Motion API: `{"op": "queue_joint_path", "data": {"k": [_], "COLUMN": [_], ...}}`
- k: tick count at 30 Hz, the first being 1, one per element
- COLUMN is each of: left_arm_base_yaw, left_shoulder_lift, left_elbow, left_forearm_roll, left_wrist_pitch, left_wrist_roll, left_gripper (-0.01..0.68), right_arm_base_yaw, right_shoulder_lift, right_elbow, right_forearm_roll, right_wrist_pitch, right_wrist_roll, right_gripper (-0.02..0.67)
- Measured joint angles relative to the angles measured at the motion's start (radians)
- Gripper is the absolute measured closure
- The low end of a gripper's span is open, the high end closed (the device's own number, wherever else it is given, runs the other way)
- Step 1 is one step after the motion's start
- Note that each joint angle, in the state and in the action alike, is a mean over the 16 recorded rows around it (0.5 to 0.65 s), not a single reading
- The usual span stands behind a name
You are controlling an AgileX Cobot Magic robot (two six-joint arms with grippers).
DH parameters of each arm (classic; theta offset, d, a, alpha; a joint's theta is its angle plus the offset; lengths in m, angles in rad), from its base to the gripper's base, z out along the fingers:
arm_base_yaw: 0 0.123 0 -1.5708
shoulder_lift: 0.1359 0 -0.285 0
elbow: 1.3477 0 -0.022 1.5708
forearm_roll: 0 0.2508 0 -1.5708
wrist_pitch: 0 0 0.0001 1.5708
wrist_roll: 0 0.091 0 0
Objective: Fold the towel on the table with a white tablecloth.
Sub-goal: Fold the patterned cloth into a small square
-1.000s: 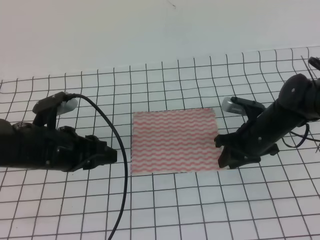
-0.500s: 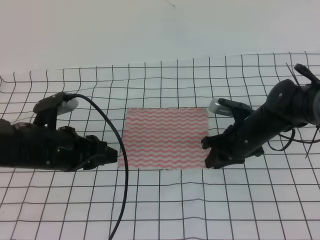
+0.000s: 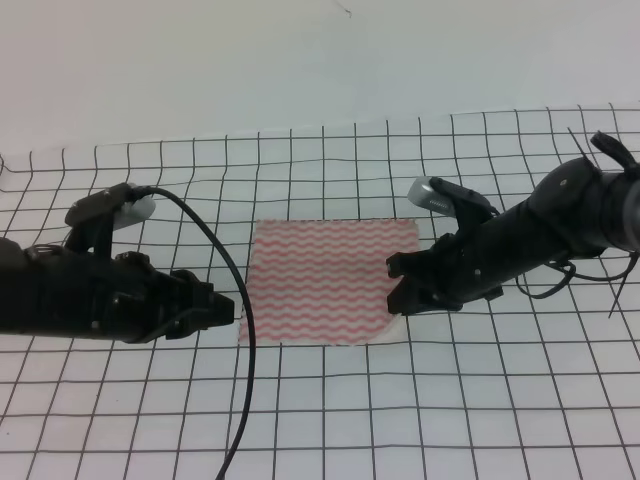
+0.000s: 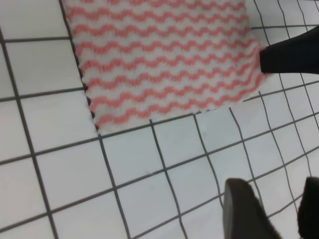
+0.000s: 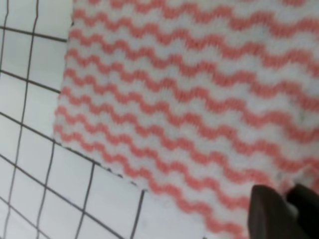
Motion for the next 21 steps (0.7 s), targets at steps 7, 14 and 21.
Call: {"op": "queue_joint_path", "data": {"k": [7,14,21], "left_arm_base_yaw": [0.000,0.000,0.000], "left_shoulder_lift": [0.000,0.000,0.000], "left_elbow": [0.000,0.000,0.000], "left_forearm_roll": [0.000,0.000,0.002], "left_wrist_pitch": [0.000,0.000,0.000], "left_wrist_roll": [0.007,0.012,0.012], "left_gripper": [0.433,0.433,0.433], "right_arm_base_yaw": [-0.016,-0.050,-0.078], "right_shoulder_lift": [0.003,0.042,0.142], "right_elbow": [-0.012,-0.087,-0.249], "right_forearm_roll": [0.036,0.064,0.070], "right_wrist_pitch": [-0.049,-0.062,-0.020], "right_wrist_roll": [-0.058,-0.100,-0.092], "right_gripper": [0.618,0.644,0.646]}}
